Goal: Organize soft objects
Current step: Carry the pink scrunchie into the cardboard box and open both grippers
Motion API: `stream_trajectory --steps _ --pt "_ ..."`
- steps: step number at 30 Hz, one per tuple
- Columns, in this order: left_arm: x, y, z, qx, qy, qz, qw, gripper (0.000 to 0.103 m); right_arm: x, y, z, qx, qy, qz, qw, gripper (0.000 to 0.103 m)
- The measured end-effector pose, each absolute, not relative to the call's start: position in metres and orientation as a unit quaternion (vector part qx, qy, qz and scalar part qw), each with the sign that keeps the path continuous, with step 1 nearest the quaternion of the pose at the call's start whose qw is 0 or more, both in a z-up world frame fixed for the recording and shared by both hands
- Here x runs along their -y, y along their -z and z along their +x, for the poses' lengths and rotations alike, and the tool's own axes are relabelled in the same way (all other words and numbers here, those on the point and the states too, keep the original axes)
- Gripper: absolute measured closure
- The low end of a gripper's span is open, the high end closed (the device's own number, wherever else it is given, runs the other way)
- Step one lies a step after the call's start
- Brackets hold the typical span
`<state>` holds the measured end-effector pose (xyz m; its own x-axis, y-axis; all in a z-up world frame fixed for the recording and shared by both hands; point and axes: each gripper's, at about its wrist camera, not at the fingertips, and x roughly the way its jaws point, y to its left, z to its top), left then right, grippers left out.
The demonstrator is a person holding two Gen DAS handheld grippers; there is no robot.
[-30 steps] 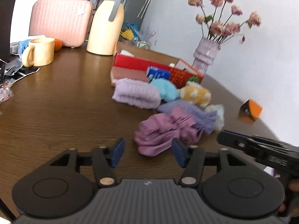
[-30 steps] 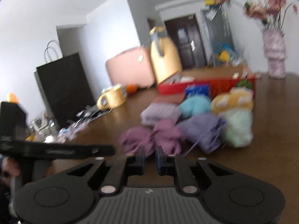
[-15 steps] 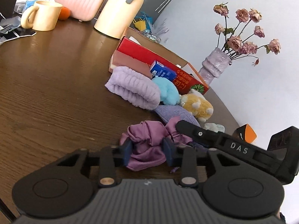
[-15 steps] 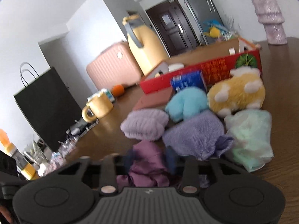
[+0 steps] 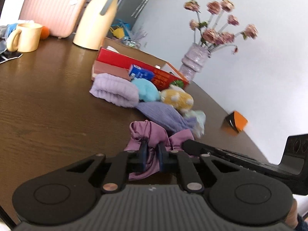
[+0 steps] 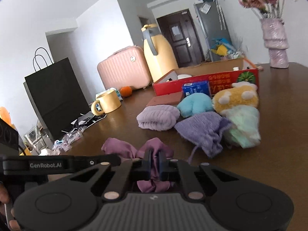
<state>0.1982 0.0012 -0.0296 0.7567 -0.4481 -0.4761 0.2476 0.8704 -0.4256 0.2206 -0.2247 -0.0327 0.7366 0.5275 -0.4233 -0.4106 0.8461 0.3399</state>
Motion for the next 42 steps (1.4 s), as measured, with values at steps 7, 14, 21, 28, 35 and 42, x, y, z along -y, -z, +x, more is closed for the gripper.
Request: stream_trajectory --steps 7,14,21,28,35,42 --pt "0.013 0.021 0.193 -0.288 0.203 -0.148 0.924 0.091 0.236 0.034 0.198 -0.25 -0.234 0.112 0.933 0.096" --pt "0.017 -0.018 0.249 -0.261 0.221 -0.138 0.93 0.091 0.25 0.011 0.227 -0.224 -0.237 0.124 0.937 0.096" --pt "0.01 -0.078 0.381 -0.228 0.219 -0.121 0.941 0.091 0.259 -0.044 0.349 -0.191 -0.265 0.151 0.933 0.096" --pt "-0.001 -0.077 0.522 -0.286 0.164 -0.128 0.936 0.092 0.237 -0.076 0.521 -0.221 -0.261 0.153 0.927 0.096" --pt "-0.007 -0.021 0.575 -0.364 0.12 -0.086 0.92 0.091 0.214 -0.021 0.619 -0.341 -0.258 0.172 0.888 0.096" --pt "-0.016 -0.011 0.575 -0.383 0.101 -0.07 0.915 0.079 0.188 0.017 0.62 -0.386 -0.253 0.141 0.876 0.089"
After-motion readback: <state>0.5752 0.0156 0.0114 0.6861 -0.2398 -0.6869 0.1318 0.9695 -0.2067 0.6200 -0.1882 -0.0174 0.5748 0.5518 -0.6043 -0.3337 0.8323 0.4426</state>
